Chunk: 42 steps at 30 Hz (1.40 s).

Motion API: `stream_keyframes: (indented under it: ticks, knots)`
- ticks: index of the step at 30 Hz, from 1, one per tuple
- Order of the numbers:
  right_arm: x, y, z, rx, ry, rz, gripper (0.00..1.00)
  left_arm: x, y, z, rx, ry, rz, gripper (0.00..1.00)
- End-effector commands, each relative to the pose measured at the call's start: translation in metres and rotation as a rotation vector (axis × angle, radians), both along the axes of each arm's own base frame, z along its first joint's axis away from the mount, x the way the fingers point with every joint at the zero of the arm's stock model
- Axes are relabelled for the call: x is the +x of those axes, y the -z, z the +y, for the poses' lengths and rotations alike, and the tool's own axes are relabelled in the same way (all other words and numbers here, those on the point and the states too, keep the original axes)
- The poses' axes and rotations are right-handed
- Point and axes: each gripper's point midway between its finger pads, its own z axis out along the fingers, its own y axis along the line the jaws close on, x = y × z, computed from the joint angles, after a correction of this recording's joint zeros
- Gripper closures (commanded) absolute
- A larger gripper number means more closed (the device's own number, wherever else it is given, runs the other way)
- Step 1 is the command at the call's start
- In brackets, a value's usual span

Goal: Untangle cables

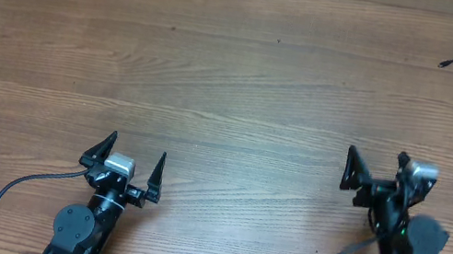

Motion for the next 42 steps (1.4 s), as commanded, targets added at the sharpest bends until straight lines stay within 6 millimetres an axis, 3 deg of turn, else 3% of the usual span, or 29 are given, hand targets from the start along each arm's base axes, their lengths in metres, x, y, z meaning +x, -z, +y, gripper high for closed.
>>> stream_keyframes:
  ticks: [1,9,13,22,28,42]
  knots:
    - [-0.014,0.013,0.002,-0.002,0.002,-0.032,0.0,0.0,0.0,0.0,0.017,0.003,-0.008,0.01]
    - [-0.027,0.026,0.002,0.0,0.009,0.027,0.0,0.0,0.0,0.0,0.017,0.003,-0.008,0.0]
    - [-0.038,0.048,0.0,0.007,0.028,0.119,0.0,0.0,0.0,0.0,0.017,0.003,-0.008,0.0]
    - [-0.039,0.026,-0.001,-0.003,0.035,0.025,0.0,0.0,0.0,0.0,0.017,0.003,-0.008,0.0]
    - [-0.045,-0.016,-0.001,-0.021,0.036,-0.159,0.0,0.0,0.0,0.0,0.017,0.003,-0.008,0.01]
    - [-0.045,-0.01,-0.001,-0.019,0.036,-0.135,0.0,0.0,0.0,0.0,0.017,0.003,-0.008,0.0]
